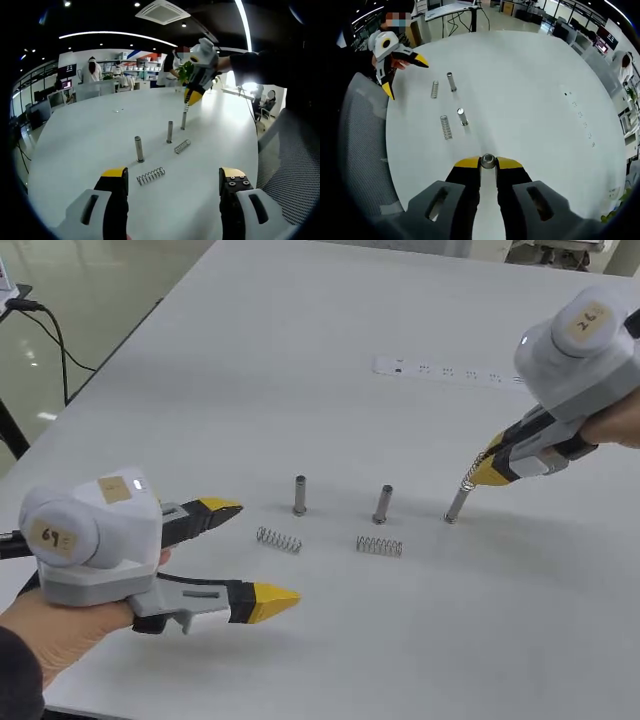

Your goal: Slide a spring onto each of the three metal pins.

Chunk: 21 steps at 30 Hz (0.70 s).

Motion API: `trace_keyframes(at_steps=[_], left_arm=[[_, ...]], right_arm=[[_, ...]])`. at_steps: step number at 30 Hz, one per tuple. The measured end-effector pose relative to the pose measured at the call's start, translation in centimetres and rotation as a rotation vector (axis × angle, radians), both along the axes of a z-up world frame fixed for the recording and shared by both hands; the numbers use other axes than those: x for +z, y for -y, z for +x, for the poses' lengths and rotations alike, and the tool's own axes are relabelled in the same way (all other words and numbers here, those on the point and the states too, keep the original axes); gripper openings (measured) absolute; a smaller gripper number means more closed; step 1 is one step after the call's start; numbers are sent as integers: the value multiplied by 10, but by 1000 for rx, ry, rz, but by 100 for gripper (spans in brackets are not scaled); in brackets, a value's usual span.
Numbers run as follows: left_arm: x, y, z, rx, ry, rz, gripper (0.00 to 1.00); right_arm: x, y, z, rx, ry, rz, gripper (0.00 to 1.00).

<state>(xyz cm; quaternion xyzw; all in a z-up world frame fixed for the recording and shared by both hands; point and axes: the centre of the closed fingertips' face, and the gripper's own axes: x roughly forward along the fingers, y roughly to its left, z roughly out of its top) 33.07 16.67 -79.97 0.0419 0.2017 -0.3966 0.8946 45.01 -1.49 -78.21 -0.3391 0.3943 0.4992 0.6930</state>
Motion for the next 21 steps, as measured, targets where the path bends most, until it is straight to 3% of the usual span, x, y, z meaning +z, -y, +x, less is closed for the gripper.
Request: trace_keyframes(at_steps=[21], left_arm=[[-1,-4,1,5,-8,1,71]], right_arm=[[-22,-2,5,-9,-43,-10,13]])
